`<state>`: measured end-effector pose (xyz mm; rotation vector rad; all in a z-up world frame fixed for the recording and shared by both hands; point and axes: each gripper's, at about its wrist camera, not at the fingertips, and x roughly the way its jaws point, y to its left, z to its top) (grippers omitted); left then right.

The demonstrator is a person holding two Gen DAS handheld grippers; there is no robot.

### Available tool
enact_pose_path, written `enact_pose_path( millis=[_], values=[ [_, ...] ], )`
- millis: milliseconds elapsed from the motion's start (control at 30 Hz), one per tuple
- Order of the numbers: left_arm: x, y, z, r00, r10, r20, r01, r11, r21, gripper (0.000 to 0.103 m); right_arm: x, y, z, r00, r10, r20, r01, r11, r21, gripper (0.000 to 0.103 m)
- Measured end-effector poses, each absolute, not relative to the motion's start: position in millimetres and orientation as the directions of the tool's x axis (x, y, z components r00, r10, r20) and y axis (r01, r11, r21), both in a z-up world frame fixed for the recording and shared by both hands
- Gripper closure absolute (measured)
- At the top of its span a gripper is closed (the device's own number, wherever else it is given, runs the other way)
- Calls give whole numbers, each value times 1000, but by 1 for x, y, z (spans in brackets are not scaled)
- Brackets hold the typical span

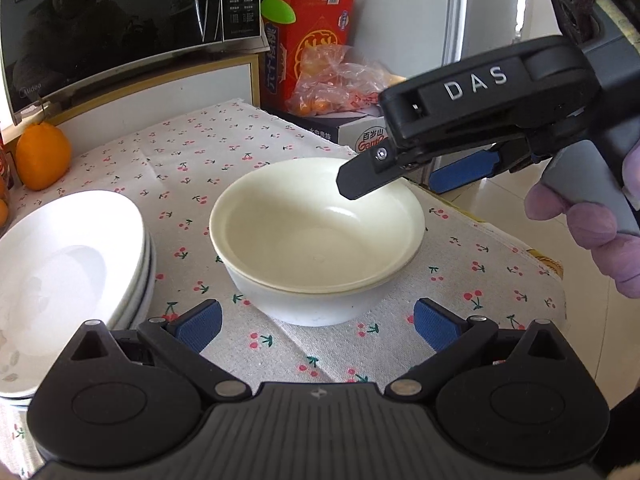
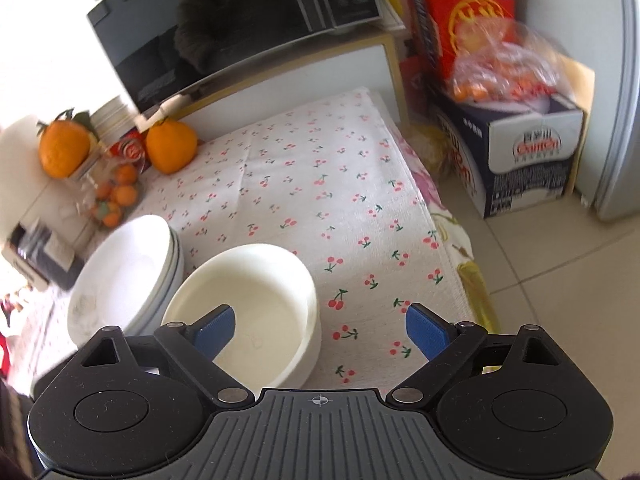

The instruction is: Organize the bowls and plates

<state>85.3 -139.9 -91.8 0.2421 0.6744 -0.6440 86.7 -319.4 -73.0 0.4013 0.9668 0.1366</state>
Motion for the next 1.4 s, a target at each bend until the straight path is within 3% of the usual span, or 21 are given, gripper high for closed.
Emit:
enact_pose_path(
  millis=[833, 1100, 1300, 1400],
  values=[
    [102, -154, -97, 582, -466, -667, 599, 800, -36, 3, 109, -304, -90, 467, 308, -829, 211, 872, 443, 14],
    [108, -159, -94, 573, -455, -682, 593, 804, -37, 4, 109, -302, -92, 454, 319, -832, 210, 869, 448, 31],
    [110, -158, -93, 566, -453, -689, 595, 803, -40, 4, 109, -302, -95, 445, 343, -827, 205, 860, 467, 58],
    [113, -157, -92, 562, -453, -692, 589, 807, -50, 4, 109, -300, -93, 449, 332, -830, 190, 872, 452, 63]
  ],
)
